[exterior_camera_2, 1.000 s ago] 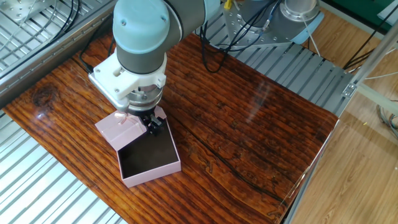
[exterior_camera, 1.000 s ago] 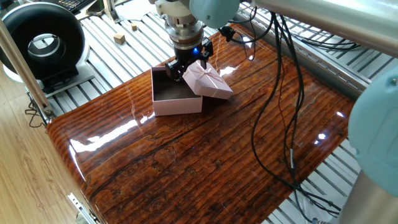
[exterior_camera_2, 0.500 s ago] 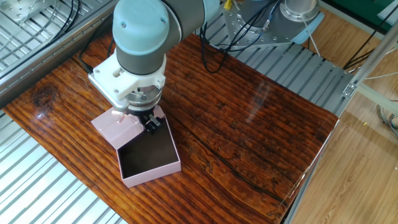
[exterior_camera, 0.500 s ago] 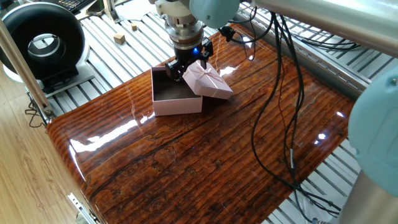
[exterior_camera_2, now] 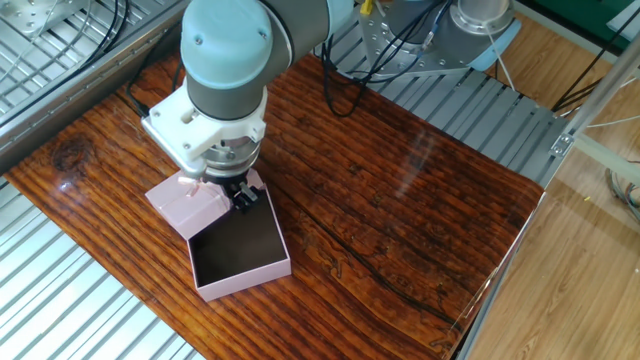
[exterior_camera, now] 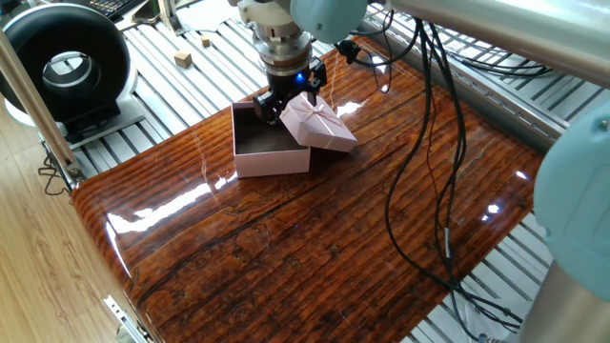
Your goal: Cover the box
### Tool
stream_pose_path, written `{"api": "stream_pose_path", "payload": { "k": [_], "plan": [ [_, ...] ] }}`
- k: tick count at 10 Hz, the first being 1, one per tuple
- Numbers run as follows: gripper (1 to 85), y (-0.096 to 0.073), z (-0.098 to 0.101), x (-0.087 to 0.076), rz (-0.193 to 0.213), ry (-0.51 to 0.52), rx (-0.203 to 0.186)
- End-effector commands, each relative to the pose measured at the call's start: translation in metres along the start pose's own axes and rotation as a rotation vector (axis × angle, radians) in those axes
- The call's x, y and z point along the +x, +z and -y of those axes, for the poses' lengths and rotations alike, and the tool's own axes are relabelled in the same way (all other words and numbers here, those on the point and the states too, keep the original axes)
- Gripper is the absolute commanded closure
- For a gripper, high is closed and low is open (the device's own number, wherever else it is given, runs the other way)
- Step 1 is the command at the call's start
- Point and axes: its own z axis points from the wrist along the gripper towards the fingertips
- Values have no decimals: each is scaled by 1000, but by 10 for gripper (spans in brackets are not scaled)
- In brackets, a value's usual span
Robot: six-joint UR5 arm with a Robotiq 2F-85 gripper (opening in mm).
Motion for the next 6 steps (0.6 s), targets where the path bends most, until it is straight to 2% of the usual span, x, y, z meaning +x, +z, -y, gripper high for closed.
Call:
{"api": "stream_pose_path", "payload": {
  "k": [1, 3, 6],
  "plan": [
    [230, 3, -1, -4, 6, 5, -8],
    [160, 5, -11, -11, 31, 14, -40],
    [157, 15, -16, -10, 21, 30, -27]
  ]
}}
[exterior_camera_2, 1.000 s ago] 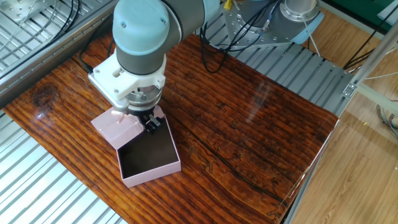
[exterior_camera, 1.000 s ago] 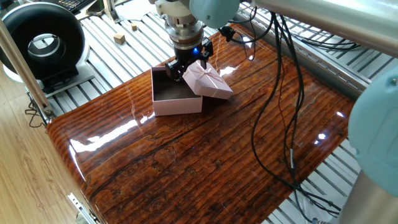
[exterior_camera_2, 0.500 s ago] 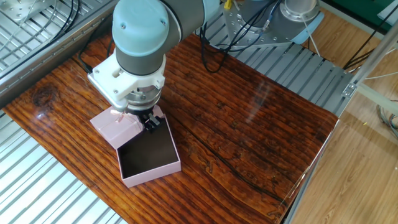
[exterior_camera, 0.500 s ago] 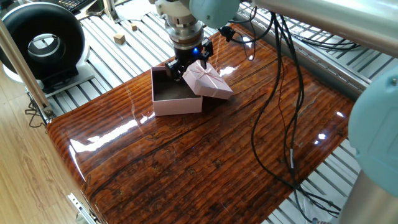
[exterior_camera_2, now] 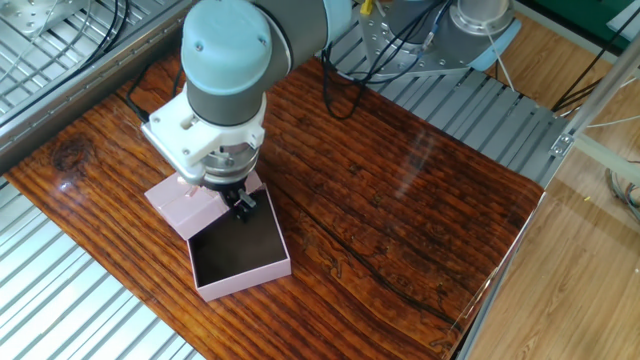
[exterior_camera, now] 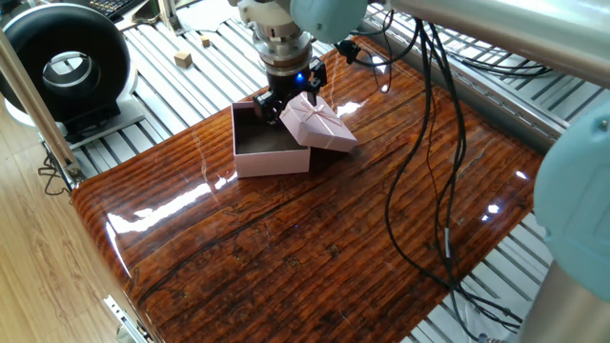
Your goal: Cover the box
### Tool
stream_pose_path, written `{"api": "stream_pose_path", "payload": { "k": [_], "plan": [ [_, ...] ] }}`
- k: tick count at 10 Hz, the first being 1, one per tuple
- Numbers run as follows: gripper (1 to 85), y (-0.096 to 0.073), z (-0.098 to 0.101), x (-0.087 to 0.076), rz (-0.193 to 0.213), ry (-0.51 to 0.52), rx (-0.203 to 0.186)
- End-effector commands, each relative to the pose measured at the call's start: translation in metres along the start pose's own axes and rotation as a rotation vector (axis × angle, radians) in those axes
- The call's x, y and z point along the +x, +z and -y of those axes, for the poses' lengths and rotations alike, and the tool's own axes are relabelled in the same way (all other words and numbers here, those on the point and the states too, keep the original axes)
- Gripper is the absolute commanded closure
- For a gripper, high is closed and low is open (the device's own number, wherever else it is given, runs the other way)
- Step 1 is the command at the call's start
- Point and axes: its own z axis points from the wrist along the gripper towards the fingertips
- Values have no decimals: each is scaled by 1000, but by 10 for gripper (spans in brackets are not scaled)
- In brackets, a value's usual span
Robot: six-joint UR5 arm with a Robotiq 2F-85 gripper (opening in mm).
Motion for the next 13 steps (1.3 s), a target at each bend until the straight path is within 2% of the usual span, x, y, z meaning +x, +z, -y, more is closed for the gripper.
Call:
{"api": "stream_pose_path", "payload": {
  "k": [1, 3, 4, 11, 13],
  "plan": [
    [157, 8, -3, 0, -9, 20, 5],
    [157, 10, 1, 4, -22, 27, 22],
    [157, 10, 9, 4, -24, 17, 54],
    [157, 14, 19, 3, -27, 17, 93],
    [200, 16, 18, 2, -26, 23, 92]
  ]
}}
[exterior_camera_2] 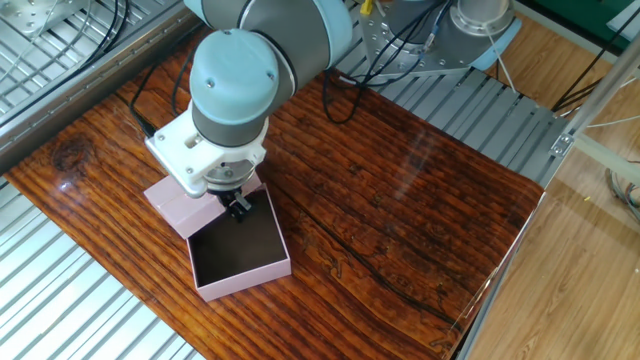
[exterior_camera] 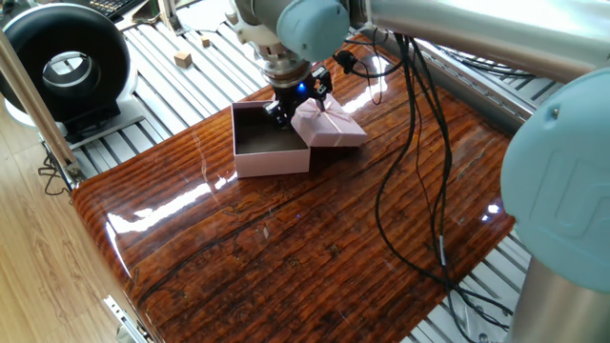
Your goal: Cover the box
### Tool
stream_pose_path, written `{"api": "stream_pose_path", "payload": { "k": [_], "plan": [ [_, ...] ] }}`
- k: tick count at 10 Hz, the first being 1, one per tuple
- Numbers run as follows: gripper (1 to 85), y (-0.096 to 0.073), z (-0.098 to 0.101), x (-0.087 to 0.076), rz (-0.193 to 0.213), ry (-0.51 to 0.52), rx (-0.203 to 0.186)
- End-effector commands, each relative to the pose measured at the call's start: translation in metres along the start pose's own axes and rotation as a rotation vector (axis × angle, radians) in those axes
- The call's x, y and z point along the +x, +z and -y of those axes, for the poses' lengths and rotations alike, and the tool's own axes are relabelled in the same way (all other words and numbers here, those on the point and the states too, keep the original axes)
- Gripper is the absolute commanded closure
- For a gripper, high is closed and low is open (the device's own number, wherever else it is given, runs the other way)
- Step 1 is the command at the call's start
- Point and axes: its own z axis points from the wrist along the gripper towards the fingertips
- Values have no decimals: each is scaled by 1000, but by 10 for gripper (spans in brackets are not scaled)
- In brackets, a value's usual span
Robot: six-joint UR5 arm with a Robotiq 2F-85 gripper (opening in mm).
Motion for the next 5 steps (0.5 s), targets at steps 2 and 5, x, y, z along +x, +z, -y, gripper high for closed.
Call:
{"api": "stream_pose_path", "payload": {
  "k": [2, 5],
  "plan": [
    [267, 2, -2, 0, -5, 18, -8],
    [350, -3, 1, 5, -35, 34, 4]
  ]
}}
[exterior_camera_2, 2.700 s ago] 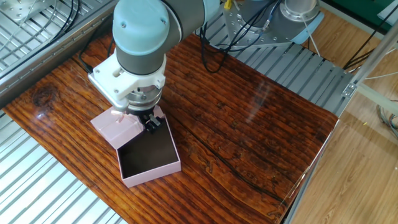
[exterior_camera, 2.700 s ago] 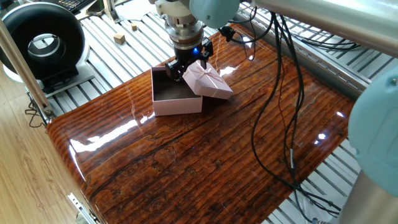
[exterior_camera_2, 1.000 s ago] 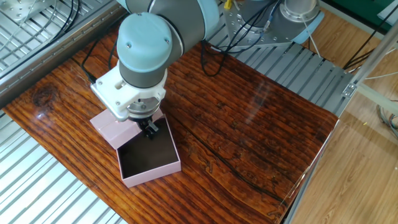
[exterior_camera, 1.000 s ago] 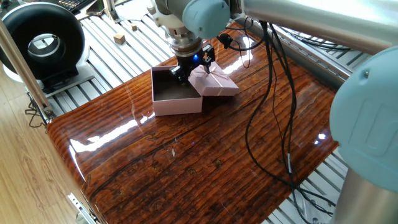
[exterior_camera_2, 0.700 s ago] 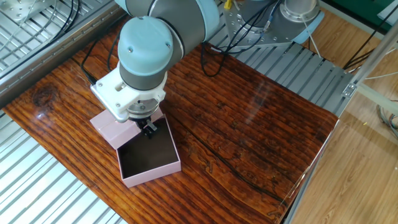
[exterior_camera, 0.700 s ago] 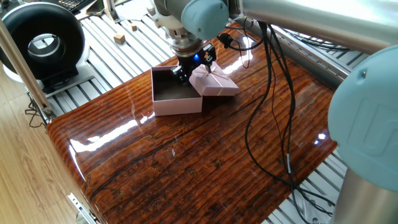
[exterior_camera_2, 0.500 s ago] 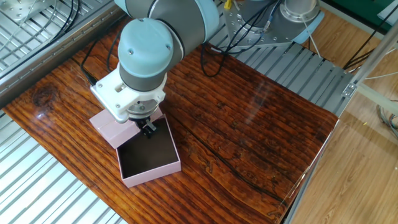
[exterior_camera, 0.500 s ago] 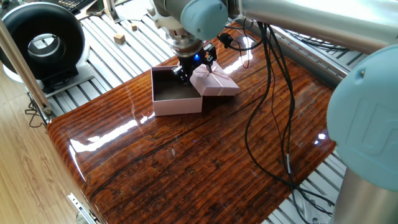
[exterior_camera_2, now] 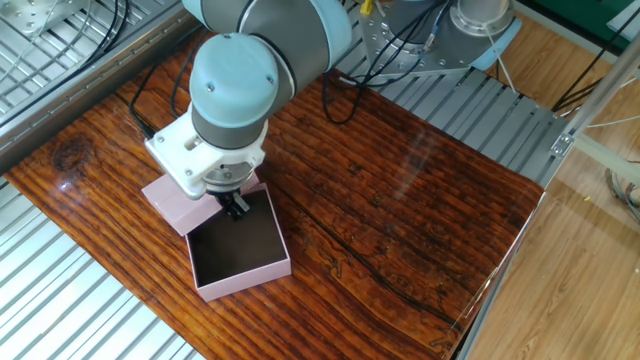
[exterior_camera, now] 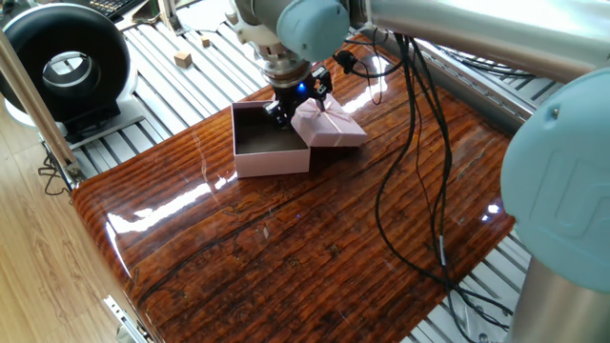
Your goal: Cover the box
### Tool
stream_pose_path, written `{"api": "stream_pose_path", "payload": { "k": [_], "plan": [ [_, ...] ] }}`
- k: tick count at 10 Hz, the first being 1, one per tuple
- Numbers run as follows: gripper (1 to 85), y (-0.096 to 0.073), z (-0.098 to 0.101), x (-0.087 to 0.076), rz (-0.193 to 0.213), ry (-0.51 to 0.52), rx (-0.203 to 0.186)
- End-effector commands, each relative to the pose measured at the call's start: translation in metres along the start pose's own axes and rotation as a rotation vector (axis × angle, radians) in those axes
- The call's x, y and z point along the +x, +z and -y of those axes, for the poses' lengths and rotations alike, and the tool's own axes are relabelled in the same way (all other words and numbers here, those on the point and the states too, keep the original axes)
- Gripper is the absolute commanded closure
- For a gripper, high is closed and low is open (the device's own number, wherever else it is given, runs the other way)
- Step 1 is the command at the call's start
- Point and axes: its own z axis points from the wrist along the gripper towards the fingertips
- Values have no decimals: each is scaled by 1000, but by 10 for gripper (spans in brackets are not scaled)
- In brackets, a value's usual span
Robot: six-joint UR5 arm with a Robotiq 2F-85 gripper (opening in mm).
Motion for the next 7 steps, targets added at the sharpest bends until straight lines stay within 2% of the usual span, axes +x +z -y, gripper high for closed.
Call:
{"api": "stream_pose_path", "payload": {
  "k": [1, 3, 4, 7],
  "plan": [
    [410, -10, 2, 6, -45, 27, 6],
    [453, -21, 5, 5, -67, 18, 6],
    [453, -27, 9, 2, -72, 4, -28],
    [483, -34, 20, 1, -78, -10, -28]
  ]
}}
